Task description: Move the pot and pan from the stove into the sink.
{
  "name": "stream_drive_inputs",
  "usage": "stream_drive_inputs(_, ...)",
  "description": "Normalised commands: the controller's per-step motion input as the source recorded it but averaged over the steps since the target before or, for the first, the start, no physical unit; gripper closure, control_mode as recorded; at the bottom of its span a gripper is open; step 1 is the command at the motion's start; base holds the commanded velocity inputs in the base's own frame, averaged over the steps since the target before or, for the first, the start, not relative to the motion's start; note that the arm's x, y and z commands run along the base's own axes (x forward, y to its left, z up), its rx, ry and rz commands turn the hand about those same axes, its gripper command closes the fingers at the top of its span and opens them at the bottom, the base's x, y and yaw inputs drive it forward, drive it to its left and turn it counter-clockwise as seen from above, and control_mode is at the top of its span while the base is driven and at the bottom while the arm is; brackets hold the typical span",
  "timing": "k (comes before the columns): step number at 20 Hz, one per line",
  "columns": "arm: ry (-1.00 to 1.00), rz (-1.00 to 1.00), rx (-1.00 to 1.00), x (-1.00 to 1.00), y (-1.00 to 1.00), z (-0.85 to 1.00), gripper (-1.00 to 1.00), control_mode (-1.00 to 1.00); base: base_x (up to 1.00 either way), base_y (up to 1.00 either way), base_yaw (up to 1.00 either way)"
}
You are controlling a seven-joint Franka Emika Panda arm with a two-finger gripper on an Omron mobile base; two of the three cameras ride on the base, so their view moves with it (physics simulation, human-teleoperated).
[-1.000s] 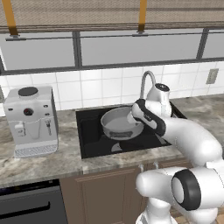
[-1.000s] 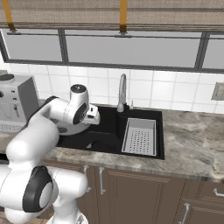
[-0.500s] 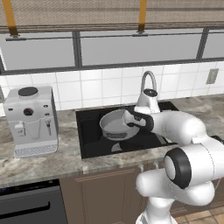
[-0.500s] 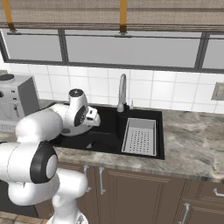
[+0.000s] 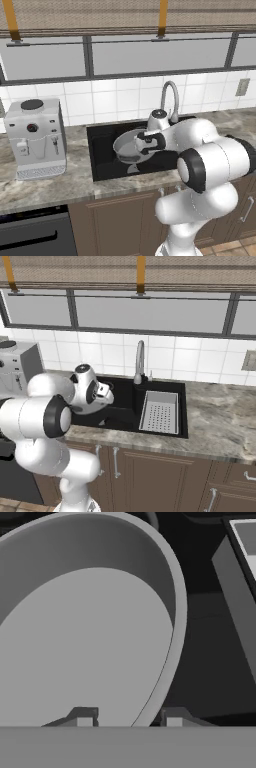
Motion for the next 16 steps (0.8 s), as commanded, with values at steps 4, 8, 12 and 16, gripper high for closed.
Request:
stream_drive_inputs(4, 0.0, -0.08, -0.06, 0.32, 0.04, -0.31, 1.0, -1.0, 0.0, 0.0, 0.0)
stream_drive_inputs(8, 0.0, -0.08, -0.06, 0.2, 0.0, -0.39, 1.0, -1.0, 0.0, 0.0, 0.0)
stream_drive_inputs(12, 0.0, -0.08, -0.06, 0.16, 0.0, -0.35, 1.0, -1.0, 0.0, 0.0, 0.0)
stream_drive_inputs(16, 0.0, -0.06, -0.05, 0.15, 0.0, -0.25, 1.0, -1.0, 0.0, 0.0, 0.0)
